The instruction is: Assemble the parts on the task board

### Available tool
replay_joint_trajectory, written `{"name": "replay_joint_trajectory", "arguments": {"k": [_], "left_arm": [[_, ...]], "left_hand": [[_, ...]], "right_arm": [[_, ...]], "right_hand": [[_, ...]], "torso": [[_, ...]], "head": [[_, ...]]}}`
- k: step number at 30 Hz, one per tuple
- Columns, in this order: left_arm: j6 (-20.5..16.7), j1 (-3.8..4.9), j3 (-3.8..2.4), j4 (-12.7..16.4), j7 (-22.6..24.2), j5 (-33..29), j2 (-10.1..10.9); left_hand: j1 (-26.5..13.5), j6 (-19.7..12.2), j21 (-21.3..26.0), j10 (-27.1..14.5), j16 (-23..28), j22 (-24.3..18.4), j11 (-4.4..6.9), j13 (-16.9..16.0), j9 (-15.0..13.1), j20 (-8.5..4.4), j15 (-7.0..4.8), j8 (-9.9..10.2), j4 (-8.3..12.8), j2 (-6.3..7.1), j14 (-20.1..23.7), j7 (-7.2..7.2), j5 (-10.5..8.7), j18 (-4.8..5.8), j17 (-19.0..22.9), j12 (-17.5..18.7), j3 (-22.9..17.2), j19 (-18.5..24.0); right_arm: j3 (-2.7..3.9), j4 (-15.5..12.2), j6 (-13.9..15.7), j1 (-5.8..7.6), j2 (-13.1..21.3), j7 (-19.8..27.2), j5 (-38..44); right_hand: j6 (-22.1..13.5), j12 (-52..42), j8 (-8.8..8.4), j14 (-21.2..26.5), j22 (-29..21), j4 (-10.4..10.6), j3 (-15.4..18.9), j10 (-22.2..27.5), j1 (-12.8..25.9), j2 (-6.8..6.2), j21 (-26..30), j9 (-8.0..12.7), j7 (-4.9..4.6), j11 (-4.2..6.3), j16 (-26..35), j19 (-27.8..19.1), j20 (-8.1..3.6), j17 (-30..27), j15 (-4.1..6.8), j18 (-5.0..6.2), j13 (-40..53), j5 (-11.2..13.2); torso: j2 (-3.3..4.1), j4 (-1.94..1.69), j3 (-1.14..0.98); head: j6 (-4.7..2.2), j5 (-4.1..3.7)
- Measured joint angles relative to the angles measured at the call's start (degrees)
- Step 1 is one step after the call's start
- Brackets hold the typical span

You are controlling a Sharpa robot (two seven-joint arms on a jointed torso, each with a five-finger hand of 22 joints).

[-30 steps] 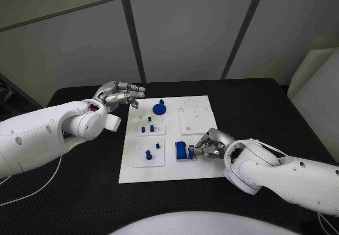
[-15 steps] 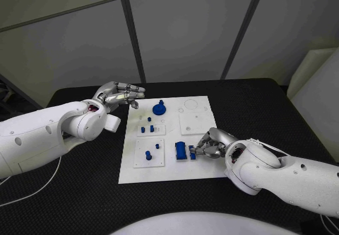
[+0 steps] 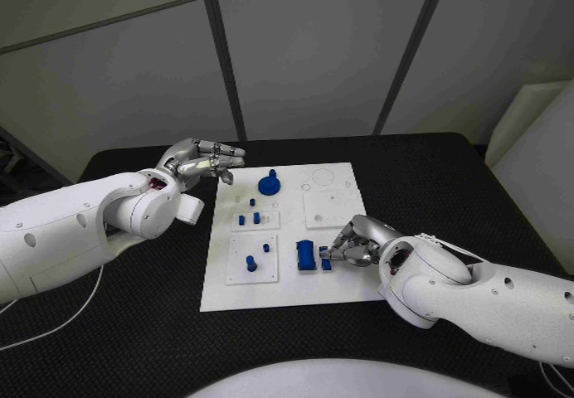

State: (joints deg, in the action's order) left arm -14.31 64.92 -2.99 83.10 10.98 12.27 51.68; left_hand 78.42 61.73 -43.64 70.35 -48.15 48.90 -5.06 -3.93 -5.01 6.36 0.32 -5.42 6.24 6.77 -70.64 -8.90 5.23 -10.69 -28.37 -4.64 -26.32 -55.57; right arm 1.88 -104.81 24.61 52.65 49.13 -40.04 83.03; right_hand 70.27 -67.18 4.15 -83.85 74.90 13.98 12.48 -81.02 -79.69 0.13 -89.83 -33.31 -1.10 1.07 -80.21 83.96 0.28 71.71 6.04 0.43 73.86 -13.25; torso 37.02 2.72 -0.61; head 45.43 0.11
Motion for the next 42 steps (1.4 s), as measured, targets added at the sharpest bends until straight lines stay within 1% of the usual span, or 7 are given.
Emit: {"name": "replay_joint_trajectory", "arguments": {"k": [8, 11, 14, 24, 27, 31, 42], "left_arm": [[0.0, 0.0, 0.0, -0.1, 0.0, 0.0, -0.1], [0.0, 0.0, 0.0, -0.1, 0.0, 0.0, -0.1], [0.0, 0.0, 0.0, -0.2, 0.0, 0.0, -0.1], [0.0, -0.04, 0.0, -0.2, 0.0, 0.0, -0.1], [0.1, -0.08, 0.0, -0.3, 0.0, 0.0, -0.1], [0.1, -0.08, 0.0, -0.3, 0.0, 0.0, -0.1], [0.1, -0.15, 0.0, -0.2, 0.0, 0.0, -0.1]], "left_hand": [[0.0, 0.0, 0.0, 0.0, 0.0, 0.0, 0.0, 0.0, 0.0, 0.0, 0.0, 0.1, 0.0, 0.0, 0.0, 0.0, 0.0, 0.0, 0.0, 0.0, 0.0, 0.0], [0.0, 0.0, 0.0, 0.0, 0.0, -0.1, 0.0, 0.0, 0.0, 0.0, 0.0, 0.2, 0.0, 0.0, 0.0, 0.0, 0.0, 0.0, 0.0, 0.0, 0.0, 0.0], [0.0, 0.0, 0.0, 0.0, 0.0, -0.1, 0.0, 0.0, 0.0, 0.0, 0.0, 0.2, 0.0, 0.0, 0.0, 0.0, 0.0, 0.0, 0.0, 0.0, 0.0, 0.0], [0.0, 0.0, 0.0, 0.0, 0.0, -0.1, 0.0, 0.0, 0.0, 0.0, 0.0, 0.2, 0.0, 0.0, 0.0, 0.0, 0.0, 0.0, 0.0, 0.0, 0.0, 0.0], [0.0, 0.0, 0.0, 0.0, 0.0, -0.1, 0.0, 0.0, 0.0, 0.0, 0.0, 0.2, 0.0, 0.0, 0.0, 0.0, 0.0, 0.0, 0.0, 0.0, 0.0, 0.0], [0.0, 0.0, 0.0, 0.0, 0.0, -0.1, 0.0, 0.0, 0.0, 0.0, 0.0, 0.2, 0.0, 0.0, 0.0, 0.0, 0.0, 0.0, 0.0, 0.0, 0.0, 0.0], [0.0, 0.0, 0.0, 0.0, 0.0, -0.1, 0.0, 0.0, 0.0, 0.0, 0.0, 0.2, 0.0, 0.0, 0.0, 0.0, 0.0, 0.0, 0.0, 0.0, 0.0, 0.0]], "right_arm": [[0.02, 1.1, 0.2, 0.0, -0.2, 0.8, -0.2], [-0.01, 1.0, 0.9, 0.0, 0.1, 2.0, -0.6], [-0.01, 0.4, 1.8, 0.0, 0.6, 3.7, -1.4], [-0.02, -1.3, 2.4, -0.01, 2.7, 7.3, -3.2], [-0.03, -1.8, 1.7, -0.01, 3.6, 7.7, -3.5], [-0.04, -2.2, 0.5, -0.02, 4.2, 8.0, -3.7], [-0.05, -1.3, -2.3, -0.04, 3.5, 7.8, -3.5]], "right_hand": [[0.2, 0.0, 0.24, -0.2, 0.0, -0.6, 0.2, 0.0, -0.1, 0.17, 0.0, -0.8, 0.21, 0.0, 0.0, 0.0, 0.0, 0.2, 0.2, 0.0, 0.2, 3.7], [0.4, 0.0, 0.24, -0.2, 0.0, 0.4, 1.1, 0.1, 0.9, 1.11, 0.0, -1.1, 0.02, -0.06, 0.0, 0.0, 0.0, 0.2, 0.2, 0.0, 0.3, 5.2], [0.4, 0.0, 0.24, -0.2, 0.0, 1.3, 2.1, 0.1, 2.8, 0.85, 0.0, -1.4, 0.02, -0.06, 0.0, 0.0, 0.0, 0.2, 0.23, 0.0, 0.2, 7.0], [0.4, 0.0, 0.24, -0.4, 0.0, 1.8, 2.5, 0.1, 4.1, -0.05, 0.0, -2.0, 0.02, -0.05, 0.0, 0.0, 0.0, 0.2, 0.41, 0.0, 0.1, 8.1], [0.4, 0.1, 0.24, -0.4, 0.0, 1.2, 2.0, 0.1, 3.3, -0.74, 0.0, -2.3, 0.02, -0.05, 0.0, 0.0, 0.01, 0.2, 0.41, 0.0, 0.1, 8.1], [0.4, 0.2, 0.24, -0.4, 0.0, 0.2, 1.4, 0.1, 1.5, -0.98, 0.0, -2.7, 0.02, -0.05, 0.0, 0.0, 0.01, 0.3, 0.4, -0.01, 0.1, 8.1], [0.6, 0.3, 0.24, -0.5, 0.0, -1.0, 1.1, 0.1, 0.0, -0.55, 0.0, -3.1, 0.22, -0.05, 0.0, 0.0, 0.01, 0.4, 0.28, 0.0, 0.4, 8.1]], "torso": [[-0.05, -0.01, 0.0], [-0.07, -0.01, -0.03], [-0.07, 0.01, -0.06], [-0.04, 0.07, -0.05], [-0.04, 0.07, -0.03], [-0.01, 0.07, -0.03], [0.03, -0.04, -0.02]], "head": [[0.08, 0.05], [-0.05, 0.1], [-0.21, 0.13], [-0.34, -0.08], [-0.25, -0.15], [-0.24, -0.19], [-0.24, -0.27]]}}
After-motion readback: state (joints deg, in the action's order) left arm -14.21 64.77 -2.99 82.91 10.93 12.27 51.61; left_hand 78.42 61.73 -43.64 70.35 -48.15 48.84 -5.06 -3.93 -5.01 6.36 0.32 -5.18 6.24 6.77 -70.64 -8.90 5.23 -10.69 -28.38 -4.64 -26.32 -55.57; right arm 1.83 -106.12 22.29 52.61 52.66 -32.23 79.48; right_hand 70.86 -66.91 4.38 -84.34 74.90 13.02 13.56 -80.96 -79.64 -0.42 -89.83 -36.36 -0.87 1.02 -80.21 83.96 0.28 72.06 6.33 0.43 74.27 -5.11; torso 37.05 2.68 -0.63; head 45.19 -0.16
